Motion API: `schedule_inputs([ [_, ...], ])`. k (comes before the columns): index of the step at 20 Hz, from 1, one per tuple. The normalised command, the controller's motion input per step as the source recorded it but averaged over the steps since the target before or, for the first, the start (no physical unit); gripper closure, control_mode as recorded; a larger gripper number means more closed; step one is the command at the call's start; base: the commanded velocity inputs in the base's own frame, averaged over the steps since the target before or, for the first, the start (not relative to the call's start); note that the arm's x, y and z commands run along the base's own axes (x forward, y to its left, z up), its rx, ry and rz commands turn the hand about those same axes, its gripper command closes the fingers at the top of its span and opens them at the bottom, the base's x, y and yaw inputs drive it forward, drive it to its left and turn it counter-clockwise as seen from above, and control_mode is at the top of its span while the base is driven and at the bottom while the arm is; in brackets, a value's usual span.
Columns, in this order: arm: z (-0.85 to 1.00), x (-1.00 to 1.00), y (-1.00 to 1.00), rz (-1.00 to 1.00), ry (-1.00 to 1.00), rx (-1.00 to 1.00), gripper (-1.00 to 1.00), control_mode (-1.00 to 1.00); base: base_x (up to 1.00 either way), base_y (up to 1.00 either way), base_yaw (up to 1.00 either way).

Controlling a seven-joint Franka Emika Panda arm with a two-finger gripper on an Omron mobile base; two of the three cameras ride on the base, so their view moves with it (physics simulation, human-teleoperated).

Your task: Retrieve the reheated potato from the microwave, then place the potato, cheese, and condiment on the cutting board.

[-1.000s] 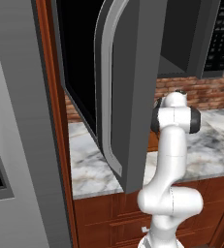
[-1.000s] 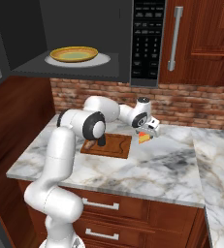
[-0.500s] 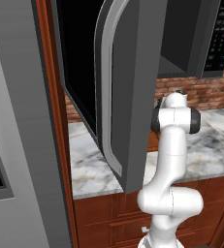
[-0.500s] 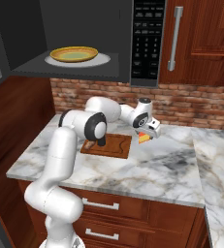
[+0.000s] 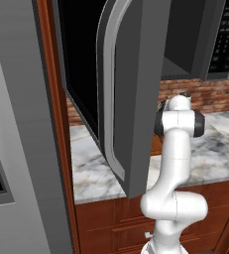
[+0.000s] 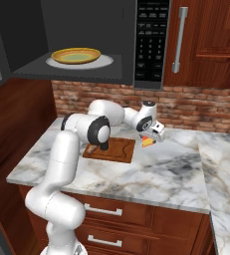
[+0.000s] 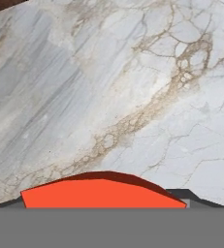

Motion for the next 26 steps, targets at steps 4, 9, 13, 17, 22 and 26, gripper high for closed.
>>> schedule_inputs([
  [4,-0.02,0.0,0.06,0.0,0.0,0.01,1.0,-1.0,0.0,0.0,0.0],
  [9,0.02,-0.14,0.06,0.0,0.0,0.03,1.0,-1.0,0.0,0.0,0.0],
  [13,0.14,-0.38,0.05,0.0,0.0,0.06,1.0,-1.0,0.0,0.0,0.0],
  [17,0.14,-0.5,0.03,0.0,0.0,0.05,1.0,-1.0,0.0,0.0,0.0],
  [22,0.18,-0.47,0.05,0.0,-0.01,0.04,1.0,-1.0,0.0,0.0,0.0],
  [26,0.13,-0.46,0.21,0.0,-0.04,0.04,1.0,-1.0,0.0,0.0,0.0],
])
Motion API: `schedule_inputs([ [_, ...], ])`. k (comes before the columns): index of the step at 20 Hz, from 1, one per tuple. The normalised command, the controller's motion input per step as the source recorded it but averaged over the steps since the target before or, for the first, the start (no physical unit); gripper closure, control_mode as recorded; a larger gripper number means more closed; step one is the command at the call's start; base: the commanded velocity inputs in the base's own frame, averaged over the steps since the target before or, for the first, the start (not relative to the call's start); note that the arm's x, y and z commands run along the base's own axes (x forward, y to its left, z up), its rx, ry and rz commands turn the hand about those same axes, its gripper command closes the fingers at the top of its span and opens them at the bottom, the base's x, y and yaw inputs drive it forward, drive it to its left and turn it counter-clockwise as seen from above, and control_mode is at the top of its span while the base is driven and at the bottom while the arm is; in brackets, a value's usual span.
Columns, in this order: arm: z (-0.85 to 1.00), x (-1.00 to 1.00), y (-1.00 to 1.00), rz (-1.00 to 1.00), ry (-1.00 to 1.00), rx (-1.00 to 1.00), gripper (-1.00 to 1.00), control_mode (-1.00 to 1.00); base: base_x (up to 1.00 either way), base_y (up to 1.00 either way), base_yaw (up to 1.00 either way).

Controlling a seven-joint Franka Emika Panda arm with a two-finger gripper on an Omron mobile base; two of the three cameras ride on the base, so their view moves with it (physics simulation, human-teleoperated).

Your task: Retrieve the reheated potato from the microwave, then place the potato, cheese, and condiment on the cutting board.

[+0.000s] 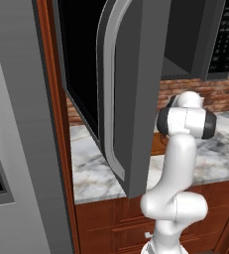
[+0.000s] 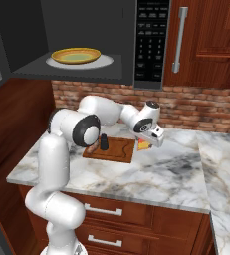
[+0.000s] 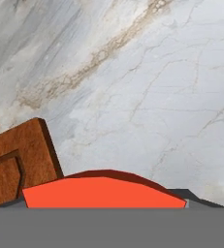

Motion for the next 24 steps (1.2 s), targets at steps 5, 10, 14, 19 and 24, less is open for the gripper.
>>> schedule_inputs([
  [5,0.12,-0.41,0.32,0.0,-0.06,0.01,1.0,-1.0,0.0,0.0,0.0],
  [10,0.08,-0.36,0.32,0.0,-0.05,0.0,1.0,-1.0,0.0,0.0,0.0],
  [14,0.09,-0.17,0.27,0.0,-0.01,0.0,1.0,-1.0,0.0,0.0,0.0],
  [19,0.08,-0.09,0.29,0.0,0.0,0.0,1.0,-1.0,0.0,0.0,0.0],
  [24,0.04,0.01,0.26,0.0,0.0,0.0,1.0,-1.0,0.0,0.0,0.0],
])
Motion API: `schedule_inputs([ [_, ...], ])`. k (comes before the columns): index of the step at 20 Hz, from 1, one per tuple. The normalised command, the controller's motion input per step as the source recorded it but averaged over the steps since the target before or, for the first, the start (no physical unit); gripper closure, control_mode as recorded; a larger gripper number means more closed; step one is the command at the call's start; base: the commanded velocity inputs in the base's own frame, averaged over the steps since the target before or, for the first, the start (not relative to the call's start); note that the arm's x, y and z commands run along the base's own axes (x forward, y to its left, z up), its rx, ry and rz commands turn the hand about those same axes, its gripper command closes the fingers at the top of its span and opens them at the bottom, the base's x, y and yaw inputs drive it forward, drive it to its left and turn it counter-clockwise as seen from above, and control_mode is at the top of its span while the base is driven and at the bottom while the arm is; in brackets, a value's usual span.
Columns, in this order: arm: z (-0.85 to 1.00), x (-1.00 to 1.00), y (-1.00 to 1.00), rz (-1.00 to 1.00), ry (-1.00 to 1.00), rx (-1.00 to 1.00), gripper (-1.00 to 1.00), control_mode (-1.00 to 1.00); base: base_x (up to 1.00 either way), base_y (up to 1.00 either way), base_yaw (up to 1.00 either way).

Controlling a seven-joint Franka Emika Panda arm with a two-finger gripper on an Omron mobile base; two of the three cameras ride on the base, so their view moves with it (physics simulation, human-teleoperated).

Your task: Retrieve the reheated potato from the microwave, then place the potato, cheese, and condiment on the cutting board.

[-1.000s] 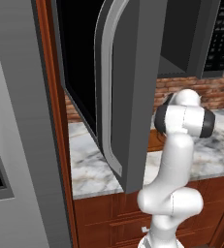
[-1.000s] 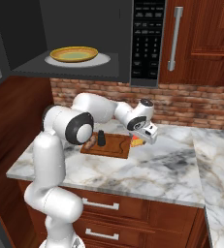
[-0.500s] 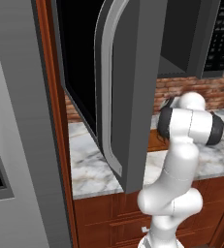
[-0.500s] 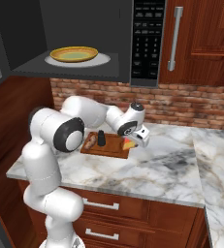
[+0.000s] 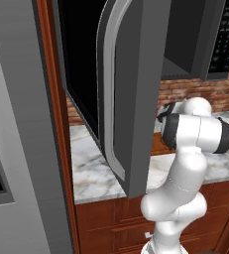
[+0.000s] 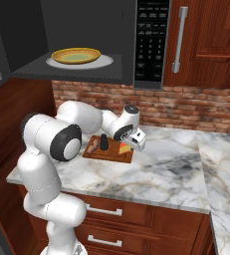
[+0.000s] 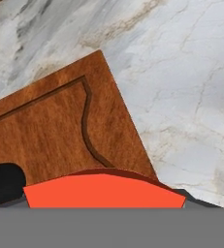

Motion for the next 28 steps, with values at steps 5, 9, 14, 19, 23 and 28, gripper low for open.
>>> schedule_inputs([
  [5,0.0,0.02,0.2,0.0,0.0,0.01,1.0,-1.0,0.0,0.0,0.0],
  [9,-0.07,0.15,0.12,0.0,0.01,0.03,1.0,-1.0,0.0,0.0,0.0],
  [14,-0.12,0.21,0.09,0.0,0.01,0.04,1.0,-1.0,0.0,0.0,0.0],
  [19,-0.15,0.21,0.09,0.0,0.03,0.05,1.0,-1.0,0.0,0.0,0.0],
  [23,-0.17,0.2,0.05,0.0,0.04,0.04,1.0,-1.0,0.0,0.0,0.0],
  [28,-0.18,0.18,0.04,0.0,0.06,0.02,1.0,-1.0,0.0,0.0,0.0],
])
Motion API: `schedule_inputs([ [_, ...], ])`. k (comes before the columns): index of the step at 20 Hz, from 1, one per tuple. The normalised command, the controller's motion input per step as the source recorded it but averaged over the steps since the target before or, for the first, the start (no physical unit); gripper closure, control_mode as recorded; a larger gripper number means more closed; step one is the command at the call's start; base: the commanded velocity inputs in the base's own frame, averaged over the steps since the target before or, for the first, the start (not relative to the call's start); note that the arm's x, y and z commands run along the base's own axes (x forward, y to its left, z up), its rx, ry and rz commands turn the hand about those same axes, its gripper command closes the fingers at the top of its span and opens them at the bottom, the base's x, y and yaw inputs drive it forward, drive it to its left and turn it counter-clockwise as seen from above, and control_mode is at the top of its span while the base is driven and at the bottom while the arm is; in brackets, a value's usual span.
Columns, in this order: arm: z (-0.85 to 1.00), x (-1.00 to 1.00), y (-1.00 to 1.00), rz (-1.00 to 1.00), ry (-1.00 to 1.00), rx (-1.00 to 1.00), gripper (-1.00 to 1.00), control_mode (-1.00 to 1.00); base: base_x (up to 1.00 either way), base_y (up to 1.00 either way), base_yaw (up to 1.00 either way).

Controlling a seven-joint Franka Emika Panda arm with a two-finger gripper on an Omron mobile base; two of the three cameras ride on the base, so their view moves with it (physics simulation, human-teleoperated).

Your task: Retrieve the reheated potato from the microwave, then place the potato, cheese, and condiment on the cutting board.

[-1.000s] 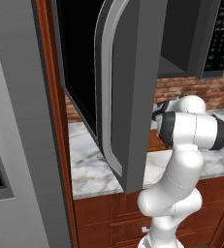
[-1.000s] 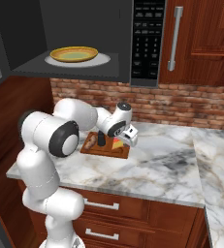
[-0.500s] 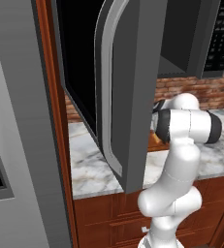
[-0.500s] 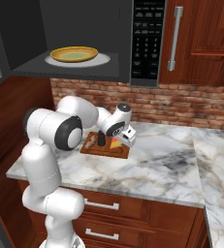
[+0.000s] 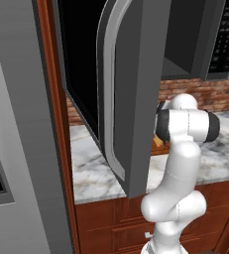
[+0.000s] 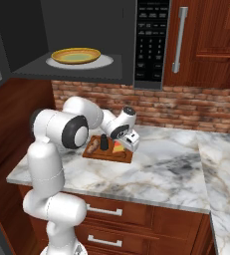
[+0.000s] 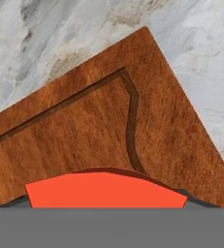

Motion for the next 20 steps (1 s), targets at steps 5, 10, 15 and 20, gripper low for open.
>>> schedule_inputs([
  [5,-0.12,0.19,0.01,0.0,0.02,0.0,1.0,-1.0,0.0,0.0,0.0],
  [10,-0.08,0.01,0.02,0.0,0.01,0.0,1.0,-1.0,0.0,0.0,0.0],
  [15,-0.12,-0.24,0.03,0.0,0.02,0.0,-1.0,-1.0,0.0,0.0,0.0],
  [20,-0.04,-0.1,0.04,0.0,0.01,0.0,-1.0,-1.0,0.0,0.0,0.0],
])
